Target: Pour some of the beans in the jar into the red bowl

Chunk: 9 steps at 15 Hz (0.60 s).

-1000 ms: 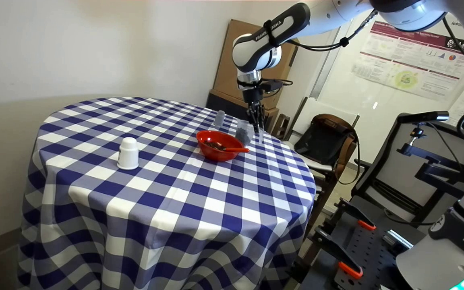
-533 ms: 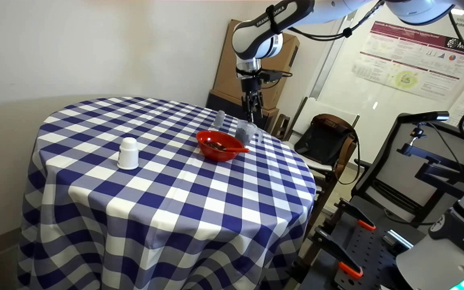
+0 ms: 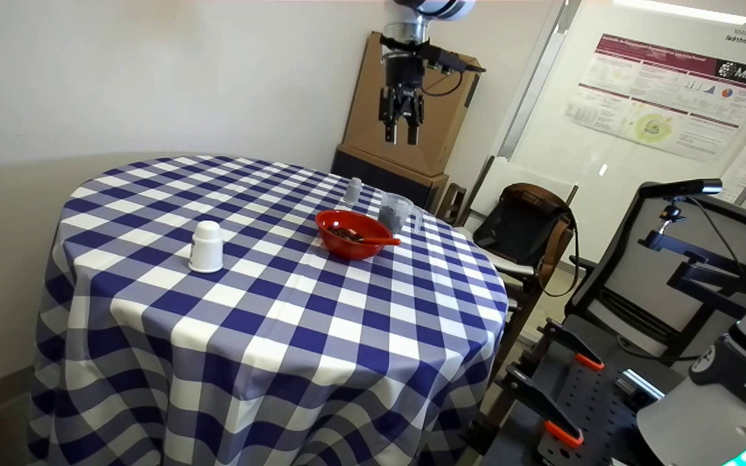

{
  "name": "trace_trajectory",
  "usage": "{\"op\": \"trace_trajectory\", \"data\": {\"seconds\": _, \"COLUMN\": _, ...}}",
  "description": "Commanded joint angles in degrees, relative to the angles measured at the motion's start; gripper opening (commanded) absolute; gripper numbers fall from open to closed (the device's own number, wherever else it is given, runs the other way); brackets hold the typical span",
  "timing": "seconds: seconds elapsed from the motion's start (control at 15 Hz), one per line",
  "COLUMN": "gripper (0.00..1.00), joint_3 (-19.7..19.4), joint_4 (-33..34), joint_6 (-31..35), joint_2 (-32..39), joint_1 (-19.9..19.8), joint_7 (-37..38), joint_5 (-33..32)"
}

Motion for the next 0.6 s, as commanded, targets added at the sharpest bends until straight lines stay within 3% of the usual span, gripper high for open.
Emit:
{"op": "trace_trajectory", "data": {"seconds": 0.0, "gripper": 1.0, "joint_3": -0.1, "joint_4": -13.1, "joint_6": 3.2, "joint_2": -12.3, "joint_1": 2.5, "joint_7": 4.8, "joint_5": 0.6}}
{"op": "trace_trajectory", "data": {"seconds": 0.4, "gripper": 1.0, "joint_3": 0.5, "joint_4": -29.5, "joint_6": 9.1, "joint_2": -28.3, "joint_1": 6.4, "joint_7": 10.1, "joint_5": -7.1}}
{"op": "trace_trajectory", "data": {"seconds": 0.53, "gripper": 1.0, "joint_3": 1.1, "joint_4": -35.2, "joint_6": 11.2, "joint_2": -33.7, "joint_1": 6.7, "joint_7": 9.7, "joint_5": -6.5}}
